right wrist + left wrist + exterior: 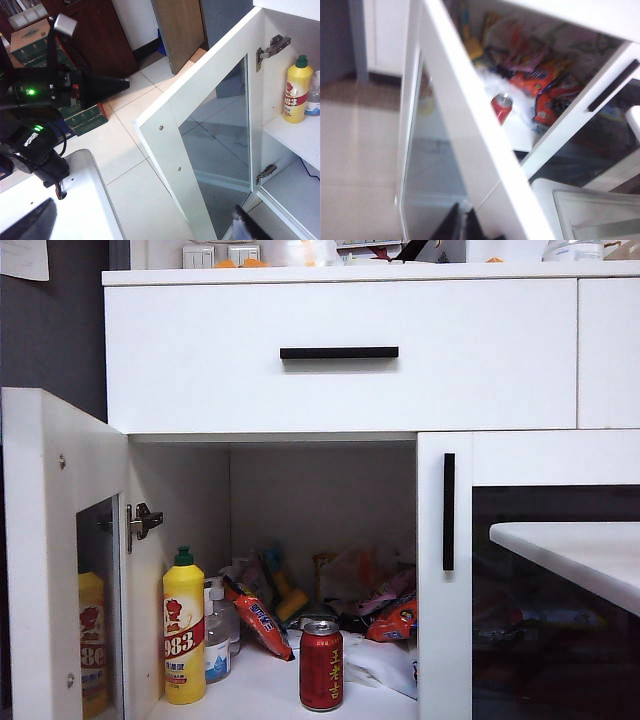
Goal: Open the left door of the white cabinet, pick up a can of beverage from the table on the right, place it inside the cabinet, and finally close the cabinet door.
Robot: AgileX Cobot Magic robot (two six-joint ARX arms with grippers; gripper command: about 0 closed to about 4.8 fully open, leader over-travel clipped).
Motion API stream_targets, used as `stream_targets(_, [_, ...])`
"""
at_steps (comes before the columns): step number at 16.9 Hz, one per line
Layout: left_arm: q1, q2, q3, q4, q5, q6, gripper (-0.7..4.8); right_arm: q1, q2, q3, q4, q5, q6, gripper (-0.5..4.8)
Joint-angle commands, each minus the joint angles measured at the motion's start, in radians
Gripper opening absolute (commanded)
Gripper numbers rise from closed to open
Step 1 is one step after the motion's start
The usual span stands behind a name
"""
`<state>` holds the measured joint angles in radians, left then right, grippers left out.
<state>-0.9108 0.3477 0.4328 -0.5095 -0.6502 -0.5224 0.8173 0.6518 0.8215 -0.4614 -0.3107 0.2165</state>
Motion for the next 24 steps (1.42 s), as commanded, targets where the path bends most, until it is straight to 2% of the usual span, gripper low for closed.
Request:
stream_targets(1, [0.003, 0.009, -0.08, 0.156, 0.046, 0.015, -0.06, 0.0, -0.002, 0.005, 0.017, -0.003, 0.001, 4.79])
stream_targets(4, [0.004, 0.049, -0.115, 0.195, 0.093, -0.005, -0.06, 0.0, -0.002, 0.005, 0.017, -0.003, 0.001, 4.79])
stream_targets(7, [0.04, 0.122, -0.115, 0.242, 0.205, -0.001, -0.06, 0.0, -0.002, 0.005, 0.016, -0.003, 0.001, 4.79])
stream_targets(8, [0.064, 0.188, -0.115, 0.353, 0.298, 0.029, -0.06, 0.0, -0.002, 0.005, 0.016, -0.003, 0.001, 4.79])
stream_targets(9, [0.074, 0.243, -0.115, 0.448, 0.339, 0.081, -0.06, 0.0, -0.002, 0.005, 0.016, -0.003, 0.001, 4.79])
stream_targets(14, [0.076, 0.55, -0.114, 0.8, 0.407, 0.105, -0.06, 0.0, -0.003, 0.005, -0.026, -0.003, 0.001, 4.79])
stream_targets(16, [0.087, 0.69, -0.104, 0.966, 0.413, 0.202, -0.06, -0.001, -0.003, 0.005, -0.032, -0.002, 0.001, 4.79])
stream_targets(19, [0.188, 0.876, 0.004, 1.003, 0.549, 0.213, -0.06, -0.002, -0.003, 0.005, -0.028, 0.005, 0.0, 4.79])
stream_targets(22, [0.269, 1.073, 0.161, 1.083, 0.58, 0.23, -0.06, -0.003, -0.003, 0.005, -0.029, 0.025, 0.0, 4.79])
stream_targets(24, [0.294, 1.168, 0.238, 1.104, 0.641, 0.262, -0.05, -0.003, -0.002, 0.005, -0.029, 0.024, 0.0, 4.79])
